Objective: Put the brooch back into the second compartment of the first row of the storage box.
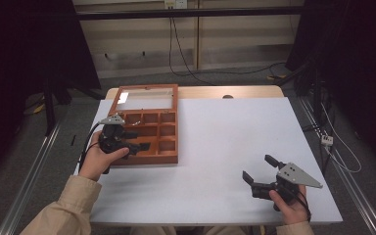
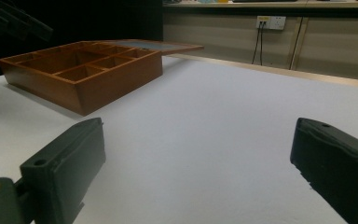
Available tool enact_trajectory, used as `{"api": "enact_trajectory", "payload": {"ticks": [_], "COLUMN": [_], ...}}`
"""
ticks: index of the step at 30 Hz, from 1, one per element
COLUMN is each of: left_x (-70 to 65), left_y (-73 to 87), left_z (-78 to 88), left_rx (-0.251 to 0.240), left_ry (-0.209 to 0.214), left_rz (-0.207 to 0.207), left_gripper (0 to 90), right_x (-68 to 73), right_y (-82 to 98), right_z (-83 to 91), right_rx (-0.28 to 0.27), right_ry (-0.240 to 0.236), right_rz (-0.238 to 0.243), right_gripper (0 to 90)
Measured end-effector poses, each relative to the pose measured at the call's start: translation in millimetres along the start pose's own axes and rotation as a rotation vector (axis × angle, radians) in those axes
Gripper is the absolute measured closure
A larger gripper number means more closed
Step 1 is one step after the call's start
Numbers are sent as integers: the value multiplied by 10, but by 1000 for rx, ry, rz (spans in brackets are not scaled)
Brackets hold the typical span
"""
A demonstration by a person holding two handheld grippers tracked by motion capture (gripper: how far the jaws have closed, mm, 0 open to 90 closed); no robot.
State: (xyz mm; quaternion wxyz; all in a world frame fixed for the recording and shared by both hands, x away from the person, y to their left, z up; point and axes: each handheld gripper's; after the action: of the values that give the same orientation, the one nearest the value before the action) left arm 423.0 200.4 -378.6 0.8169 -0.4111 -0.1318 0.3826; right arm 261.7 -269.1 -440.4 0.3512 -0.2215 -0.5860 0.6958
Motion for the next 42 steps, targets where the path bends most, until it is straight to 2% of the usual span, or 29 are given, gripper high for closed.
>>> {"api": "enact_trajectory", "payload": {"ticks": [6,12,21,29,33,42], "left_x": [-109,-194,-236,-248,-269,-324], "left_y": [98,191,344,541,648,822], "left_z": [71,148,231,286,283,202], "left_rx": [-3,-11,-16,-9,5,38], "left_ry": [17,35,53,45,41,69], "left_rz": [-32,-39,-43,-51,-60,-71], "left_gripper": [209,205,197,192,182,176], "right_x": [11,16,25,22,22,28], "right_y": [-5,-3,-17,-15,-14,-10], "right_z": [-4,-16,-11,-6,-11,-18], "right_rx": [-1,-3,-4,-7,-3,-3], "right_ry": [-4,-5,-5,0,-2,0], "right_rz": [0,-2,3,-1,0,-3], "right_gripper": [25,25,25,25,25,26]}}
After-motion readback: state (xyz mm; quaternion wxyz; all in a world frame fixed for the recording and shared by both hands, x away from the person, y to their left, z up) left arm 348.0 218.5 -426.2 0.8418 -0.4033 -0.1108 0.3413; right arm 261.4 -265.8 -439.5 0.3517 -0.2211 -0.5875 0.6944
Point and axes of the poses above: each handheld gripper's, and its own axes: z roughly backward along the jaws, y roughly out of its underside, x roughly to its left, and after that the axes turned 13 degrees about -y, right-handed
